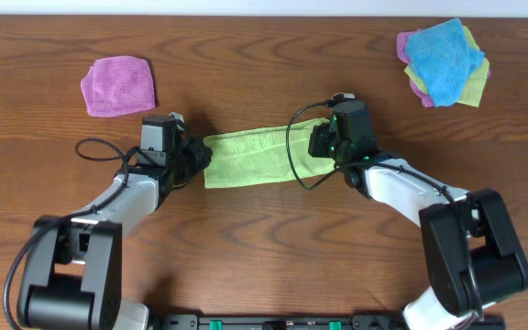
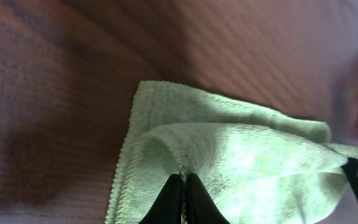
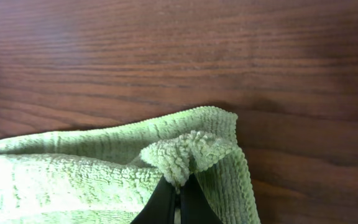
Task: Fold the cloth
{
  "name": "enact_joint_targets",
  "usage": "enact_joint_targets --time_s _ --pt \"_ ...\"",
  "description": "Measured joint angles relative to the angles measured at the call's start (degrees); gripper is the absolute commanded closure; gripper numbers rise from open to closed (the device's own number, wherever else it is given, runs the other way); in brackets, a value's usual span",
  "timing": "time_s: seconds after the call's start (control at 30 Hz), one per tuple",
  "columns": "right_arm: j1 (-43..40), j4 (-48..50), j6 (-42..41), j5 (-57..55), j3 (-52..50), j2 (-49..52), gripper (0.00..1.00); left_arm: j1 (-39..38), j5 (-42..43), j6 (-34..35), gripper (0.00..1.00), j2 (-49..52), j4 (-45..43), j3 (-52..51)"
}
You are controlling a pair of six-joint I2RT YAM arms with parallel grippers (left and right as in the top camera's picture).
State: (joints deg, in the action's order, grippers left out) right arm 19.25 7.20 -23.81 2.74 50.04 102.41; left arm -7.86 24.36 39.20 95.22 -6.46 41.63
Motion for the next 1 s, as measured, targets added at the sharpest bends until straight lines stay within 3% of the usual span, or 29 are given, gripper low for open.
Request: enact_joint_targets --time_s 0.4,0.43,0.47,0.57,0.6,0.7,0.73,0.83,1.0 --pt "-0.04 -0.02 2.05 -1.09 0.04 0.74 0.99 -0.02 -0.94 0.00 0.94 3.37 -0.24 0.00" --pt "-0.04 -0.02 2.45 -1.18 0.04 0.74 0.97 -0.02 -1.07 0.00 0.94 3.37 -0.28 0.00" --pt "-0.04 -0.02 2.62 -1.22 0.04 0.74 0.84 -0.02 -1.25 0.00 0.94 3.37 -0.28 0.00" --pt "-0.04 0.09 3.41 -1.73 0.04 0.74 0.68 0.00 -1.73 0.00 0.92 3.37 -0.52 0.00" --pt "-0.04 0.20 3.91 -2.16 0.04 0.74 0.52 0.00 -1.88 0.04 0.86 3.37 -0.61 0.00" --pt "-0.04 0.15 3.98 -2.78 0.07 0.74 0.44 0.00 -2.16 -0.09 0.68 3.37 -0.81 0.00" --pt "-0.04 0.11 4.13 -2.84 0.07 0.74 0.38 0.00 -2.29 0.31 0.50 3.37 -0.87 0.00" --pt "-0.04 -1.11 4.13 -3.06 0.13 0.72 0.36 0.15 -1.77 -0.52 0.22 2.91 -1.29 0.31" --pt "-0.04 -6.40 4.07 -3.23 0.15 -1.18 0.34 1.64 -1.88 -1.44 0.09 -0.35 1.97 0.46"
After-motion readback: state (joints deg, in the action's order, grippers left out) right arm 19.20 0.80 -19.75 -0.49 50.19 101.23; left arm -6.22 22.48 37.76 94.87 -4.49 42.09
